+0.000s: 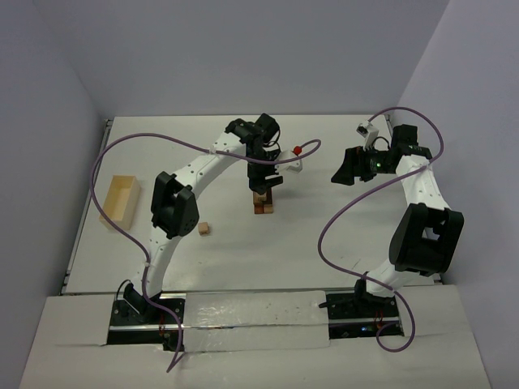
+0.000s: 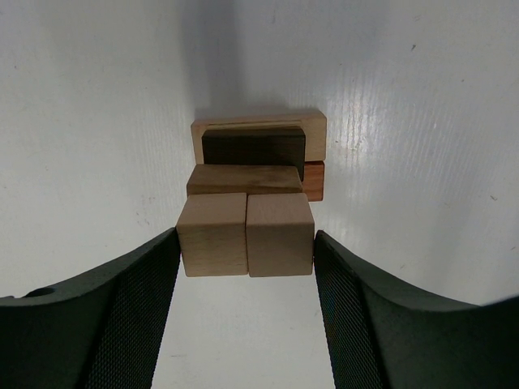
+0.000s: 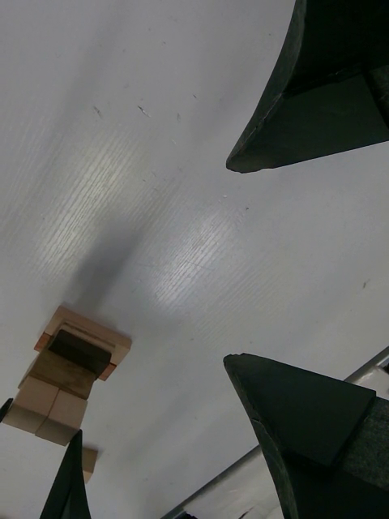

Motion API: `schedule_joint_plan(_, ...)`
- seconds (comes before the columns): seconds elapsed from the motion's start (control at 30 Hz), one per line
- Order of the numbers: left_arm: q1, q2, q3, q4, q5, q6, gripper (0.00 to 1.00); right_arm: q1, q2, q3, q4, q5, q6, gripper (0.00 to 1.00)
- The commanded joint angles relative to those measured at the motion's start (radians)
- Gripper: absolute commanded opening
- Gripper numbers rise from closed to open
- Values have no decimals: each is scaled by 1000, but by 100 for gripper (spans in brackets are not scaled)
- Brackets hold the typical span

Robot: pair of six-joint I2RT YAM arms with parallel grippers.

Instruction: Build the wood block tower

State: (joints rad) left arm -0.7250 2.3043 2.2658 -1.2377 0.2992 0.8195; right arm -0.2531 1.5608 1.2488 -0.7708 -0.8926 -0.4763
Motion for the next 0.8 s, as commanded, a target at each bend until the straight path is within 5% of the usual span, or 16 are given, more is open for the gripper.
schedule_joint_plan(0.0, -7, 3, 47, 8, 1, 0, 72, -3, 10, -2, 5, -28, -1, 100)
schedule_joint_plan(0.77, -7, 1, 49, 27, -6, 10, 63, -3, 18, 0, 4, -28, -2, 100)
